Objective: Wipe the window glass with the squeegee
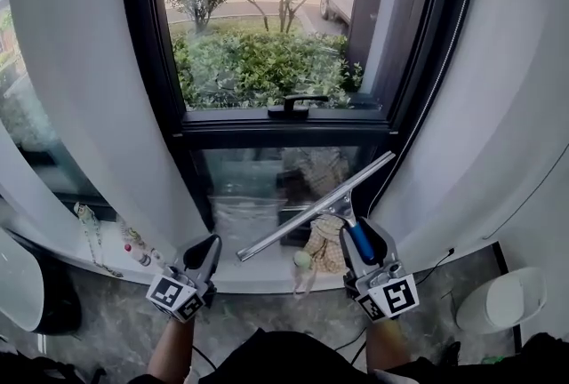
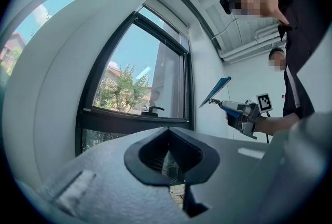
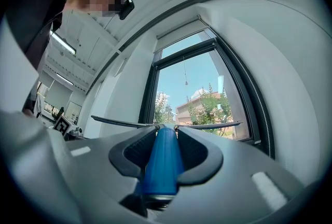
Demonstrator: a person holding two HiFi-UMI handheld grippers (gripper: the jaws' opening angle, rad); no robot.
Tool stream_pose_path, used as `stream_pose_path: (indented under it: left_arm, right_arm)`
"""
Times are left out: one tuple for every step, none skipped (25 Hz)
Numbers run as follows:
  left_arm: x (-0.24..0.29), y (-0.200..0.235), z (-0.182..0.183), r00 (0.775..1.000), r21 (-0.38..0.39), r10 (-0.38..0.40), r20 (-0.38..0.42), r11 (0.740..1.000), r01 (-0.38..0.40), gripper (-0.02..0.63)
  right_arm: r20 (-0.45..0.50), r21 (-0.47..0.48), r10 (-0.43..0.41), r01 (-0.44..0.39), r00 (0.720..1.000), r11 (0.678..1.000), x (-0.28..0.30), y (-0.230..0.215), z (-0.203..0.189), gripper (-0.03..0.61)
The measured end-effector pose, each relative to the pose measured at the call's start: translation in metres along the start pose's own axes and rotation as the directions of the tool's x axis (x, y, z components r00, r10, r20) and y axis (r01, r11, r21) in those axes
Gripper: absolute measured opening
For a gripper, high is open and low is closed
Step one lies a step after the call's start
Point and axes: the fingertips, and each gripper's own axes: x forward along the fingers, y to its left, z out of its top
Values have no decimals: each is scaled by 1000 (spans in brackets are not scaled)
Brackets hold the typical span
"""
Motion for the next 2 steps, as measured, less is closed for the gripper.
stream_pose_path:
  left_arm:
    - [1, 1, -1, 1000, 2, -2, -2, 1000, 2, -2]
    - [3, 1, -2, 1000, 3, -5, -1, 1000, 5, -2]
  right_arm:
    - [2, -1, -2, 2, 1000, 1000, 0, -2, 0, 135]
    - [4, -1, -4, 4, 1000, 1000, 0, -3, 0, 135]
